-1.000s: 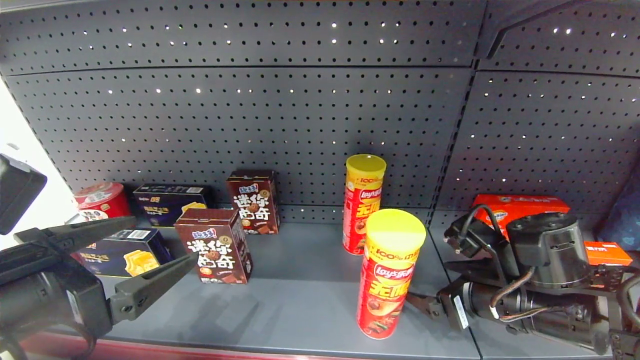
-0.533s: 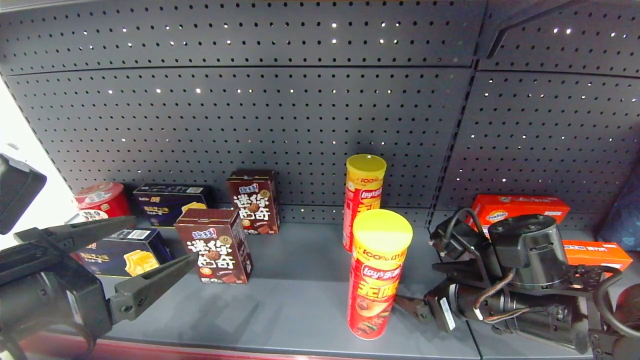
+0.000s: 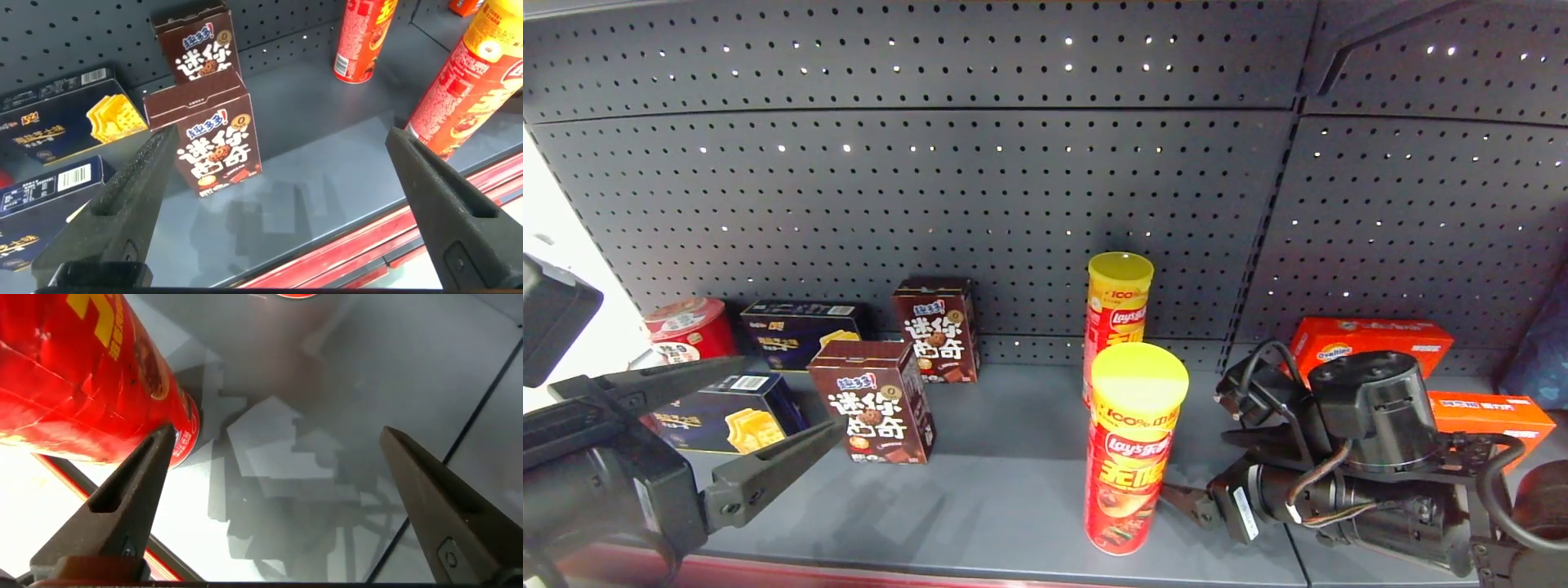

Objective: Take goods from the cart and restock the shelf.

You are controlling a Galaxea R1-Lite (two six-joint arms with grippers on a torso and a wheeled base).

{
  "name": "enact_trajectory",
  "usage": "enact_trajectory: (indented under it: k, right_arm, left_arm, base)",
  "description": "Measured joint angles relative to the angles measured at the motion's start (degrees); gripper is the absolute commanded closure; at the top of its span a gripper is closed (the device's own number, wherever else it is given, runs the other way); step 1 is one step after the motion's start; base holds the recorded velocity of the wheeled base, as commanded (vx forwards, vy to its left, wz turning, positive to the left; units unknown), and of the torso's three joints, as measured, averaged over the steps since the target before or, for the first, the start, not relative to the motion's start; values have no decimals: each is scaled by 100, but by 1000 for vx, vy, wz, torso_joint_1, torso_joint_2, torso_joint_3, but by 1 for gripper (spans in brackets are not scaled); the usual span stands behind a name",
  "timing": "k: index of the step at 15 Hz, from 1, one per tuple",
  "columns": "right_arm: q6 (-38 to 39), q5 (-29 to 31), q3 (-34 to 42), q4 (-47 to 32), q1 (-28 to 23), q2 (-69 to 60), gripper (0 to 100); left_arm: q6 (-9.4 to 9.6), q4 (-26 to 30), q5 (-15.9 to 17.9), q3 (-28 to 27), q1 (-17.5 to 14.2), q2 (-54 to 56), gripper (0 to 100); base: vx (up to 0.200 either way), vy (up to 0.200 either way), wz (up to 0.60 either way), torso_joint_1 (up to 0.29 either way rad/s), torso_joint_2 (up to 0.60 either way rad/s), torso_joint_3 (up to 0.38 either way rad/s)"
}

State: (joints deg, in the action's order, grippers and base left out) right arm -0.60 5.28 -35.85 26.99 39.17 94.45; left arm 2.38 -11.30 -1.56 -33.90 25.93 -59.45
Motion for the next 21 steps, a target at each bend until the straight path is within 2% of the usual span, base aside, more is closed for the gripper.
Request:
enact_trajectory:
  k: [9,14,16,18,21]
  right_arm:
    - [13,90,46,100,52,9,0]
    - [276,341,66,87,-52,-912,0]
    - [341,444,251,38,-423,-1675,0]
    - [338,488,672,-121,-1225,-2555,0]
    - [115,528,1560,-639,-2419,-4055,0]
  left_arm:
    - [-9,11,0,15,0,55,0]
    - [0,24,-128,140,-7,631,0]
    - [-134,83,-569,583,-28,1307,0]
    - [-327,351,-1009,1158,-168,2172,0]
    - [-489,1573,-1269,1748,-705,3521,0]
  base:
    - [0,0,0,0,0,0]
    - [0,0,0,0,0,0]
    - [0,0,0,0,0,0]
    - [0,0,0,0,0,0]
    - [0,0,0,0,0,0]
